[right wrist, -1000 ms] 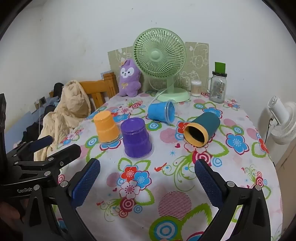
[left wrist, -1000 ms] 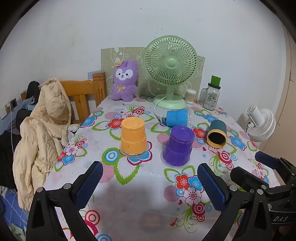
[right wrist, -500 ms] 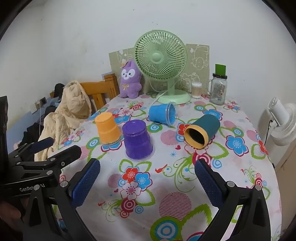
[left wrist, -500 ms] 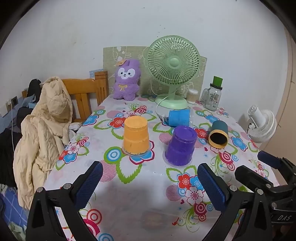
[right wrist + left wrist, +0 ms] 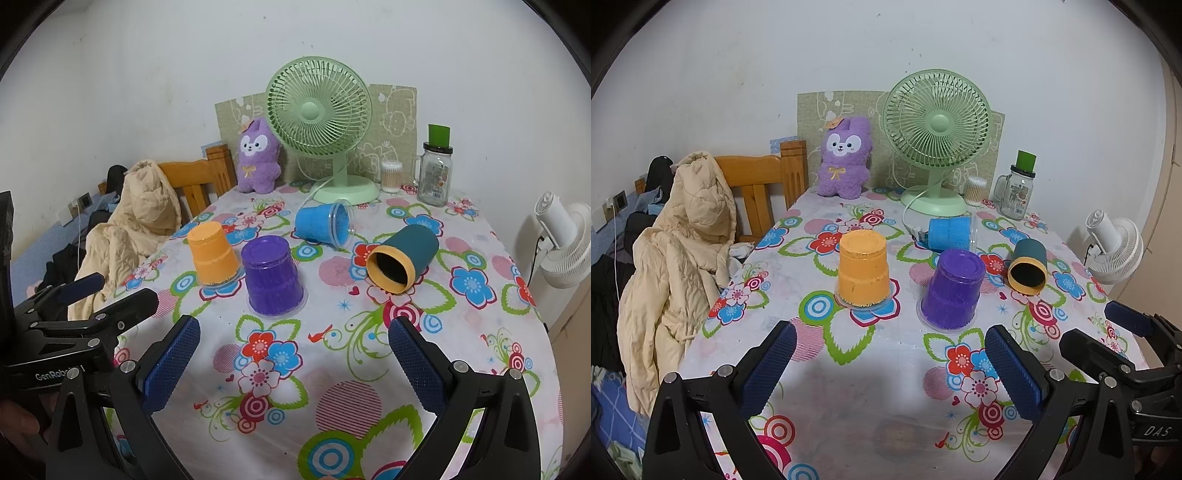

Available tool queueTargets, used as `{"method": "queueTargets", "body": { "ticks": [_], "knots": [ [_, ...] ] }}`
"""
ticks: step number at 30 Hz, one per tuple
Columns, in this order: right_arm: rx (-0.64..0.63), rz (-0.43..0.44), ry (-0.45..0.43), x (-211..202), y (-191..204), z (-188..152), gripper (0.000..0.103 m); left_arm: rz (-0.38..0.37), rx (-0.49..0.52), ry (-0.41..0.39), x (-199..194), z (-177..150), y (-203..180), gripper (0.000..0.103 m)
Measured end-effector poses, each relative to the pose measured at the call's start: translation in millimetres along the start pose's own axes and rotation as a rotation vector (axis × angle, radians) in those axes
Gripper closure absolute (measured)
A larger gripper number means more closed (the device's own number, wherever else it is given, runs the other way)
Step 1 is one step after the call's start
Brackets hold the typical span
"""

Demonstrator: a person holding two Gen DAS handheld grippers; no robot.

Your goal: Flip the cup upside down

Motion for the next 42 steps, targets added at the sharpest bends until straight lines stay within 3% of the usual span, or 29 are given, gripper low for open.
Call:
{"method": "queueTargets", "body": {
  "ticks": [42],
  "knots": [
    [0.001,0.004,0.052,15,3,-2,0.000,-0.004,-0.017,0.048,16,-7,4,0.000]
  ]
}}
Point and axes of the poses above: each gripper's, at about its wrist camera, not at the fingertips, and x roughly the way its jaws point, y to its left, z to its top, the point moved 4 cm from there along x, roughly the way its jaws point, and after that the axes turned 6 degrees about y, right-handed, at the moved point
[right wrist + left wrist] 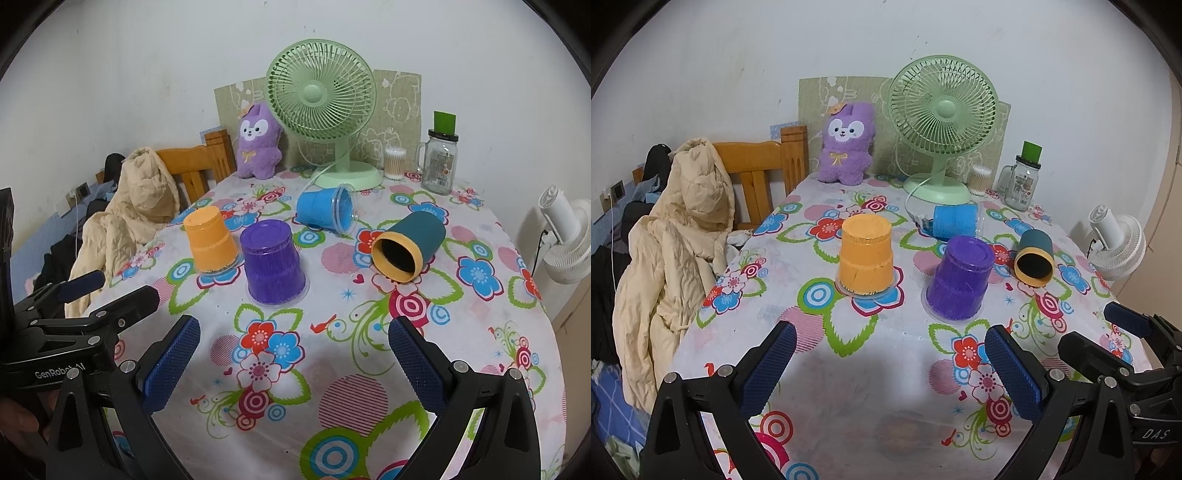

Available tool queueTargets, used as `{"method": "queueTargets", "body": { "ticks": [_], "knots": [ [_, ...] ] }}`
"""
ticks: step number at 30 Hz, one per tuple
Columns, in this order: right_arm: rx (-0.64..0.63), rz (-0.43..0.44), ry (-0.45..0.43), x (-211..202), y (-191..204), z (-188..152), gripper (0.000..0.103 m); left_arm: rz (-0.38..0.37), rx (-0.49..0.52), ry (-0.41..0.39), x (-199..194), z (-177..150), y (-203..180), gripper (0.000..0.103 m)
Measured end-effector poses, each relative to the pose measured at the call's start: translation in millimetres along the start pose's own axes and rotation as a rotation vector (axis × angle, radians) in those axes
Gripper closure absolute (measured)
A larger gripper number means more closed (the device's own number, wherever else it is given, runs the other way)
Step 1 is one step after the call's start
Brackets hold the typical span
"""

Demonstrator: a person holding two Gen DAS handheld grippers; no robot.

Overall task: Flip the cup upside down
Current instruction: 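Move the right gripper forward and close it around the purple cup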

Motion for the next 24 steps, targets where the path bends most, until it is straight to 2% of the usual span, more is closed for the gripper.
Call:
{"method": "queueTargets", "body": {
  "ticks": [24],
  "knots": [
    [-0.001,0.018,0.063,30,1,10,0.000,0.036,-0.037,0.058,29,5,20,0.000]
  ]
}}
Point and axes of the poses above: each gripper's, at about its wrist camera, not at the fingertips, and x roughly the way its jaws point, y to its left, z to its top, the point moved 4 cm from there along x, roughly the way its jaws point, and after that the axes turned 6 degrees about y, right-handed, at the moved point
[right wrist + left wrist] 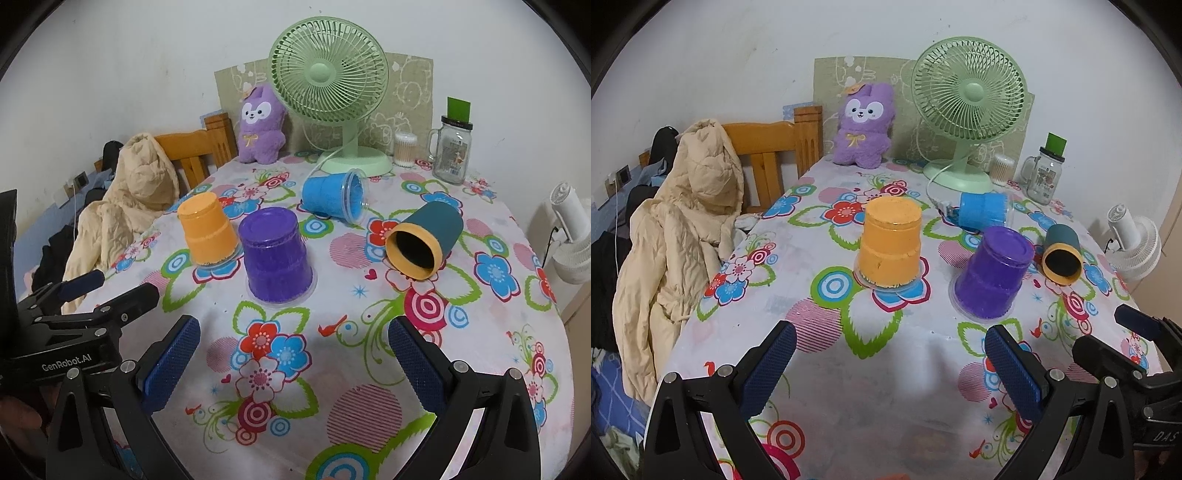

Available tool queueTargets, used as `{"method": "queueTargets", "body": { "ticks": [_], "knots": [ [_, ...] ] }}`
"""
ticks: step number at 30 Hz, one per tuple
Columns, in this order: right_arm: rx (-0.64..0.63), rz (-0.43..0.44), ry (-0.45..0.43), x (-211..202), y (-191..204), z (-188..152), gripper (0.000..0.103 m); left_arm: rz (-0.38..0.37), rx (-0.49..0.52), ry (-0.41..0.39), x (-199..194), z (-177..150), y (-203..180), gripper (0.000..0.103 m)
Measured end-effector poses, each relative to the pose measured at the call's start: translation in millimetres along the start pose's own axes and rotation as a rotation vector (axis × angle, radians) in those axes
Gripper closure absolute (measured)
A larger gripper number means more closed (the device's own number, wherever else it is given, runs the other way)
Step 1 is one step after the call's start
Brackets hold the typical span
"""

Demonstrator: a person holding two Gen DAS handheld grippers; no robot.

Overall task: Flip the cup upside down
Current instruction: 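Move the right gripper forward and close it around the purple cup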

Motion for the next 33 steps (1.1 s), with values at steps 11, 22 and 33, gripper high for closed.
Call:
{"method": "queueTargets", "body": {
  "ticks": [11,22,33],
  "knots": [
    [-0.006,0.020,0.053,31,-10,32,0.000,0.011,-0.004,0.038,23,10,2,0.000],
    [-0.075,0.054,0.143,73,9,65,0.000,0.038,0.023,0.085,53,20,1,0.000],
    [-0.094,0.084,0.215,107,20,81,0.035,0.064,-0.005,0.111,59,19,18,0.000]
  ]
}}
Point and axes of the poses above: each gripper's, at about its wrist camera, not at the fingertips, and x roughly the way its jaws point, y to its left, z to its top, the point moved 4 cm from there along x, roughly the way its jaws point, and after that the axes turned 6 degrees about y, right-handed, at the moved point
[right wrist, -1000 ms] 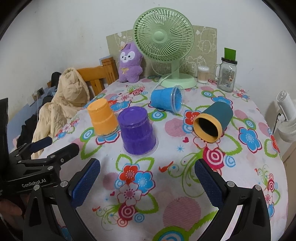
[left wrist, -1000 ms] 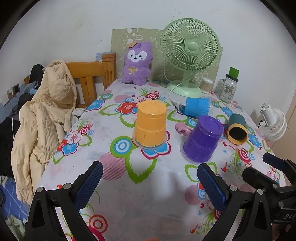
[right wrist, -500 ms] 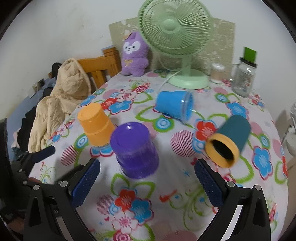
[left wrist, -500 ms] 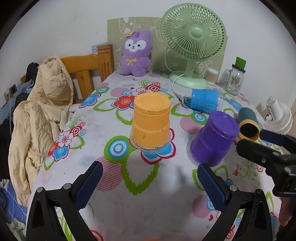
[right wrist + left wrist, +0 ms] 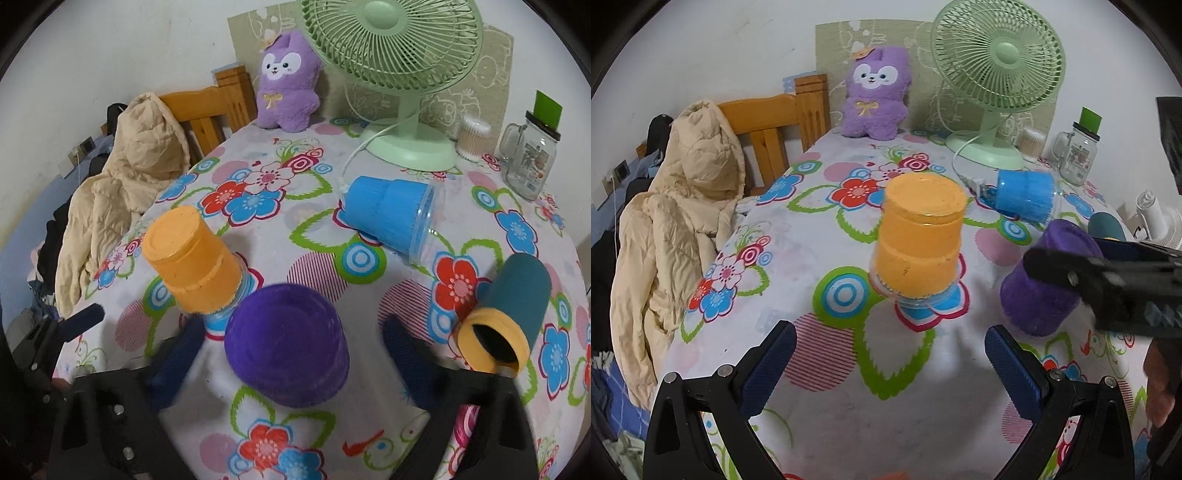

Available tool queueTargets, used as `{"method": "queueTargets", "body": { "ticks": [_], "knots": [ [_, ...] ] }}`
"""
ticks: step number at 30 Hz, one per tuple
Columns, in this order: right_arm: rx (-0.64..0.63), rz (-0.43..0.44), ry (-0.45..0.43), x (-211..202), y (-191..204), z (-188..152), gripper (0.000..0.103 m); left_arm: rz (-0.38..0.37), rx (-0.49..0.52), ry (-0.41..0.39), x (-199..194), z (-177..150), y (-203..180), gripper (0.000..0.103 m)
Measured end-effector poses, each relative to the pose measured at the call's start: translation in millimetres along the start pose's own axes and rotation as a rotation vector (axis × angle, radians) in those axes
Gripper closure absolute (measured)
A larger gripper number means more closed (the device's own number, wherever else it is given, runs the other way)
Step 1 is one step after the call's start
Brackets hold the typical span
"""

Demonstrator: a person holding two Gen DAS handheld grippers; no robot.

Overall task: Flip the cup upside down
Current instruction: 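Move the right gripper forward and close it around the purple cup, then lift the purple cup with the right gripper and rotate it sideways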

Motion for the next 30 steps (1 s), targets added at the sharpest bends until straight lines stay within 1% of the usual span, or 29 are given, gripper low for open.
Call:
{"method": "queueTargets", "body": {
  "ticks": [2,4,6,8,12,13,15,19,20,22,23,25,26,27,28,30],
  "knots": [
    [-0.009,-0.003,0.005,2,2,3,0.043,0.003,-0.009,-0.001,-1,-1,4,0.000],
    [-0.023,-0.016,-0.002,2,4,4,0.044,0.003,-0.017,0.000,-3,-2,8,0.000],
    [-0.022,-0.019,-0.028,-3,6,4,0.046,-0.001,-0.022,0.000,-5,-3,9,0.000],
    [-0.019,0.008,-0.077,-12,9,6,0.046,-0.007,-0.027,-0.004,-9,-5,10,0.000],
    [0.020,0.110,-0.208,-36,13,3,0.046,-0.027,-0.047,-0.014,-18,-12,10,0.000],
    [0.030,0.120,-0.223,-37,13,0,0.046,-0.033,-0.054,-0.013,-20,-15,10,0.000],
    [0.054,0.131,-0.242,-35,9,-10,0.046,-0.044,-0.056,-0.007,-23,-22,9,0.000],
    [0.101,0.151,-0.226,-27,-4,-41,0.046,-0.041,-0.056,-0.002,-27,-32,8,0.000],
    [0.111,0.165,-0.262,-34,-8,-52,0.046,-0.043,-0.059,0.000,-27,-34,9,0.000],
    [0.107,0.129,-0.285,-47,-12,-70,0.046,-0.045,-0.063,0.002,-29,-36,9,0.000],
    [0.102,0.117,-0.287,-52,-13,-79,0.046,-0.042,-0.062,0.002,-30,-37,9,0.000],
    [0.107,0.130,-0.280,-56,-16,-96,0.046,-0.041,-0.064,-0.001,-31,-38,9,0.000],
    [0.111,0.118,-0.262,-57,-17,-102,0.047,-0.043,-0.066,-0.002,-31,-38,9,0.000],
    [0.104,0.103,-0.251,-57,-16,-106,0.055,-0.046,-0.070,-0.003,-31,-39,8,0.000],
    [0.096,0.093,-0.252,-57,-16,-110,0.058,-0.051,-0.072,-0.002,-31,-39,6,0.000],
    [0.098,0.089,-0.266,-61,-15,-114,0.059,-0.060,-0.068,0.002,-32,-40,1,0.000]
  ]
}}
Point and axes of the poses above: each gripper's, at about its wrist camera, not at the fingertips, and x roughly the way its jaws point, y to its left, z to its top, the point moved 4 cm from there along x, roughly the way its jaws point, and after that the axes turned 6 degrees about y, right-handed, at the moved point
